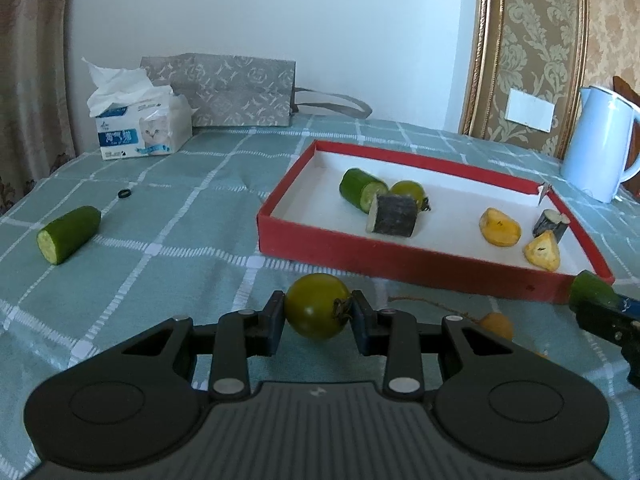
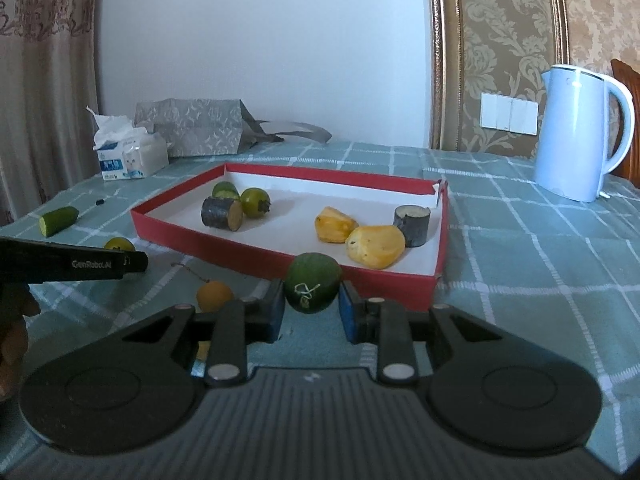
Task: Organize fruits
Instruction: 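Carry the tomato over the tray while the right gripper grasps the green mango, then open the left gripper to drop the tomato into the tray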
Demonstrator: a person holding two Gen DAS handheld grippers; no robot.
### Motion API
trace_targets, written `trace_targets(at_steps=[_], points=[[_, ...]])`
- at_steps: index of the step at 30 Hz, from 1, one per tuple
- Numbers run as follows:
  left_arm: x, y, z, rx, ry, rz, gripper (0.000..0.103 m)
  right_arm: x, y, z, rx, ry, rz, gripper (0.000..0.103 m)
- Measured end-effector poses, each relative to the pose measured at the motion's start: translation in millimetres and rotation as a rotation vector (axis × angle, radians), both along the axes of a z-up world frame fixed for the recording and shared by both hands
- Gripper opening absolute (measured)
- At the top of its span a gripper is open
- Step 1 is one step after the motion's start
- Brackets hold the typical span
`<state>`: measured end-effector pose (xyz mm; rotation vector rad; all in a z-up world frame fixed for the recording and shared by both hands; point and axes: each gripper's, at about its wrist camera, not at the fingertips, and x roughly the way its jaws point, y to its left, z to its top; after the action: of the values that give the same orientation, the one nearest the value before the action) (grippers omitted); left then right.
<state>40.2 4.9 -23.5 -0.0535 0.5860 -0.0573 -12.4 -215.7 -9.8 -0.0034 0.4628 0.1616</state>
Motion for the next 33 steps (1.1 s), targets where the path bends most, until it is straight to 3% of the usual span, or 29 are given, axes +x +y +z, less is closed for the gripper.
trace_targets(at_steps=[5, 11, 19, 22, 30, 33], points=[[4, -10, 18, 0.010, -0.037, -0.041, 0.034, 1, -1, 0, 0.012, 0.001, 0.002, 0.027], [36, -36, 34, 0.047, -0.062, -0.089, 0.034, 1, -4, 1, 0.027, -0.002, -0.007, 0.027], [88, -72, 26, 0.072, -0.021, -0.135, 0.034, 7, -9, 0, 0.046, 0.014, -0.018, 0.027], [95, -82, 24, 0.123, -0.042, -0.132, 0.034, 10, -11, -1, 0.057, 0.029, -0.017, 0.027], [116, -96, 21, 0.148, -0.036, -0.143, 0.034, 12, -8, -2, 0.055, 0.042, -0.008, 0.027], [112, -94, 23, 0.161, -0.061, -0.135, 0.056, 13, -9, -2, 0.053, 0.047, -0.009, 0.027]])
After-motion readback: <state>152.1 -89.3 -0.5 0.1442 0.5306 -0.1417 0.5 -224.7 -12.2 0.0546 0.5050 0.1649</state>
